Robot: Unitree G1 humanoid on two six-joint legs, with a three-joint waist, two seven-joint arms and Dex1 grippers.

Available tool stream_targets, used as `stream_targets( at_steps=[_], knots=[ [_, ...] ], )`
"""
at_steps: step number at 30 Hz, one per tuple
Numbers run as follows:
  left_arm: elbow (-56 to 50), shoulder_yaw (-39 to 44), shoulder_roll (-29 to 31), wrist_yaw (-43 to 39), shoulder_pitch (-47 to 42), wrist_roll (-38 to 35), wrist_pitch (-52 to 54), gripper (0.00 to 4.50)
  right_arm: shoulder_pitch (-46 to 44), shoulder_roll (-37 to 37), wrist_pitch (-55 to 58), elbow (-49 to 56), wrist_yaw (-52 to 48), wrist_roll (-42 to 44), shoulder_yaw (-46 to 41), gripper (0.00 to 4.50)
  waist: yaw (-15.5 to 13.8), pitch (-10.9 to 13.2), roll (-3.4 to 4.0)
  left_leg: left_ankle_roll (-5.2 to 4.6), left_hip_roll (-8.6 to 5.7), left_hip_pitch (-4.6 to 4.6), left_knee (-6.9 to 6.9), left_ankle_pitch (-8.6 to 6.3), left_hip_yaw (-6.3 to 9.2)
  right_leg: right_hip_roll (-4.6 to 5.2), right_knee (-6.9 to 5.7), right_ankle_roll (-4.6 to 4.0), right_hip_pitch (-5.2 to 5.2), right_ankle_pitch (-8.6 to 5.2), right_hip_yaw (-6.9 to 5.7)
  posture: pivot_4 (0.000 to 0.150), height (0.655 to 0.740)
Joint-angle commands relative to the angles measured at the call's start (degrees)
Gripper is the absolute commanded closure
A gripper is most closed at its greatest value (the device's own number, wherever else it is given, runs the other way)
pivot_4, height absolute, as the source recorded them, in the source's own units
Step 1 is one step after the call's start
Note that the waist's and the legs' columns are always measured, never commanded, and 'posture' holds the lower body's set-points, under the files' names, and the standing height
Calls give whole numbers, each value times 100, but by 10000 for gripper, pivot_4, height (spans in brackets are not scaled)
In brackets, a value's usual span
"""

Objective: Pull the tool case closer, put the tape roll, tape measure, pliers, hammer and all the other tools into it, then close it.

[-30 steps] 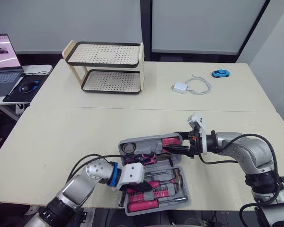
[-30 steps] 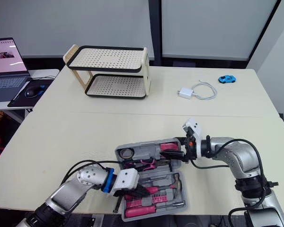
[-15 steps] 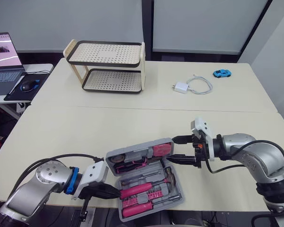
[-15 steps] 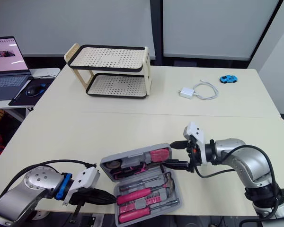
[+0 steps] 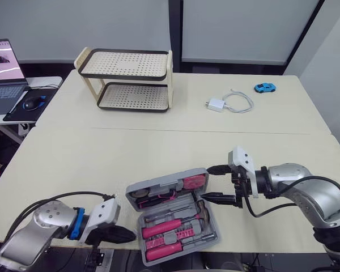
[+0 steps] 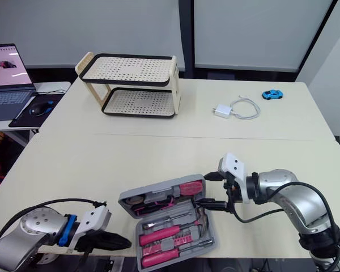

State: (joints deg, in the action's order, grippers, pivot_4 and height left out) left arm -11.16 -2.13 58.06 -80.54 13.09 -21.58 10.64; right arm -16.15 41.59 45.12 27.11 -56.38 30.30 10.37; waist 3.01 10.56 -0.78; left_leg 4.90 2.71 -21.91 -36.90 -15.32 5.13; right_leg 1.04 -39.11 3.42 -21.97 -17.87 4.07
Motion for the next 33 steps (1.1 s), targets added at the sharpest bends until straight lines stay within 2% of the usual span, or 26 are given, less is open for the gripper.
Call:
stream_targets(
  at_steps=[1, 10, 13, 19, 24, 27, 28, 30, 33],
  knots=[
    [363, 445, 221, -139, 19, -118, -13, 45000, 48, 38, -133, 482, -90, 110, 47, 141, -4, 0, 0, 0, 0, 0, 0, 0, 1, 0, 0, 0, -1, 0, -1, 1500, 7350],
    [1056, 852, 303, 38, -25, -13, 244, 45000, 561, 655, -671, 1153, -303, -274, 242, 141, -13, -1, -2, 0, -1, -3, -3, 0, -2, 3, 1, 1, 0, 0, 0, 1500, 7350],
    [864, 885, 218, 207, -27, -82, 453, 45000, 888, 1157, -830, 1518, -498, -321, 54, 141, -19, -2, -3, 0, 0, -1, -4, 0, 1, 1, -4, 1, 1, 1, -2, 1500, 7350],
    [229, 909, 58, 574, 135, -222, 947, 45000, 1755, 2360, -857, 1979, -1080, -81, -888, 141, -80, -7, -14, 0, 0, 15, -11, 0, 0, 2, -2, 1, 23, 0, -2, 1500, 7350],
    [-179, 770, -41, 824, 308, -69, 1042, 45000, 1757, 2497, -1341, 1399, -767, -1019, -575, 141, -58, -12, -23, 1, 2, 29, -10, 0, -3, 1, 0, 0, 33, -1, 1, 1500, 7350],
    [-325, 518, -114, 1009, 288, 180, 950, 45000, 1500, 2321, -1694, 982, -559, -1882, 144, 6212, -64, -12, -23, 1, 2, 28, -9, 0, -4, 1, 2, 0, 31, -1, 2, 1500, 7350],
    [-381, 425, -148, 1045, 278, 253, 889, 45000, 1386, 2225, -1767, 861, -515, -2113, 382, 9699, -66, -11, -24, 1, 2, 27, -8, 0, -5, 1, 5, 0, 30, -1, 2, 1500, 7350],
    [-481, 294, -217, 1117, 237, 322, 871, 45000, 1188, 2039, -1831, 699, -474, -2414, 722, 16647, -62, -11, -24, 1, 1, 19, -9, 0, -5, 1, 6, 0, 24, 0, 3, 1500, 7350],
    [-558, 20, -376, 1252, 54, 492, 809, 45000, 1079, 1825, -1862, 660, -493, -2742, 1155, 22954, -89, -10, -23, 1, 1, 14, -8, 0, -7, 2, 6, 0, 20, 0, 3, 1500, 7350]
  ],
)
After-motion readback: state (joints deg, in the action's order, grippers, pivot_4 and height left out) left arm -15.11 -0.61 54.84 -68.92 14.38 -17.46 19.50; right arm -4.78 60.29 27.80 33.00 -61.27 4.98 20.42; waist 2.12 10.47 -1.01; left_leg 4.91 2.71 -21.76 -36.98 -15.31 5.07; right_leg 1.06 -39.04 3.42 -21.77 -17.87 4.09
